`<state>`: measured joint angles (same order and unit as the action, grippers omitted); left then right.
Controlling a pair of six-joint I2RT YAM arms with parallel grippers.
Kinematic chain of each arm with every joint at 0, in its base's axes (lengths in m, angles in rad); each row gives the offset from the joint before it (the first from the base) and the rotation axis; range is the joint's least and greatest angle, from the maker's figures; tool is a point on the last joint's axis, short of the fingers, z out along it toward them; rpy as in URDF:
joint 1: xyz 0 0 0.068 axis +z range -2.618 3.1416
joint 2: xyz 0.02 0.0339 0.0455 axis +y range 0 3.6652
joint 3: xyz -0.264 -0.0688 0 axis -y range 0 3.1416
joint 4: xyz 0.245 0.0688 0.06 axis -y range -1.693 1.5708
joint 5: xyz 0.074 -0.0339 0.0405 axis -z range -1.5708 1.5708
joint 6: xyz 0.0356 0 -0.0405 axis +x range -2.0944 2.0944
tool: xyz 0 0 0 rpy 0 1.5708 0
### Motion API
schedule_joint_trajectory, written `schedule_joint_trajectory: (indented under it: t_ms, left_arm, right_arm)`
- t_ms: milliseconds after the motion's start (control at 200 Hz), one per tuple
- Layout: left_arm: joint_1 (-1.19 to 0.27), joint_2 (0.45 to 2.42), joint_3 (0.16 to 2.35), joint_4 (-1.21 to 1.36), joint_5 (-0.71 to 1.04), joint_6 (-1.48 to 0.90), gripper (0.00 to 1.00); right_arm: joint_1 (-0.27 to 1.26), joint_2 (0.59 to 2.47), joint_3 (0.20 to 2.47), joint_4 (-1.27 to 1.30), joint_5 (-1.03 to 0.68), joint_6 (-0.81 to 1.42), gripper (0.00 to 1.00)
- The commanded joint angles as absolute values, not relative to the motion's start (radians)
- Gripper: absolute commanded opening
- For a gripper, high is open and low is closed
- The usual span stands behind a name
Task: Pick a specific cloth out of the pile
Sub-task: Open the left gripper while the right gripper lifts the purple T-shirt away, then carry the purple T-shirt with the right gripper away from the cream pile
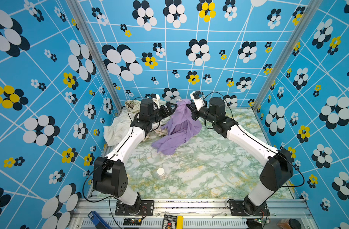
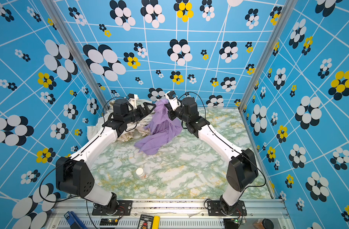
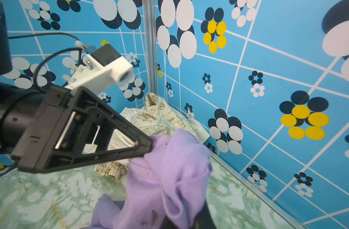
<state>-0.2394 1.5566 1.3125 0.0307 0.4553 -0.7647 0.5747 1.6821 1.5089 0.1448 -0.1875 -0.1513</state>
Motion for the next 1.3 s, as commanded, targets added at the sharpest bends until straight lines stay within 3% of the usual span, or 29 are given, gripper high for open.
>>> schedule_joint_trajectory:
  t_ms: [0, 1294]
  left_arm:
    - [-0.232, 1.521, 1.294, 0.056, 0.434, -0.768, 0.99]
    - [-0.214, 1.604, 1.381, 0.026, 0.495, -0.706, 0.99]
  right_arm:
    - [0.565, 1.62, 1.507, 0.209, -0.142, -0.171, 0.0]
    - [0.229, 1.557, 1.526, 0.195, -0.035, -0.181, 0.0]
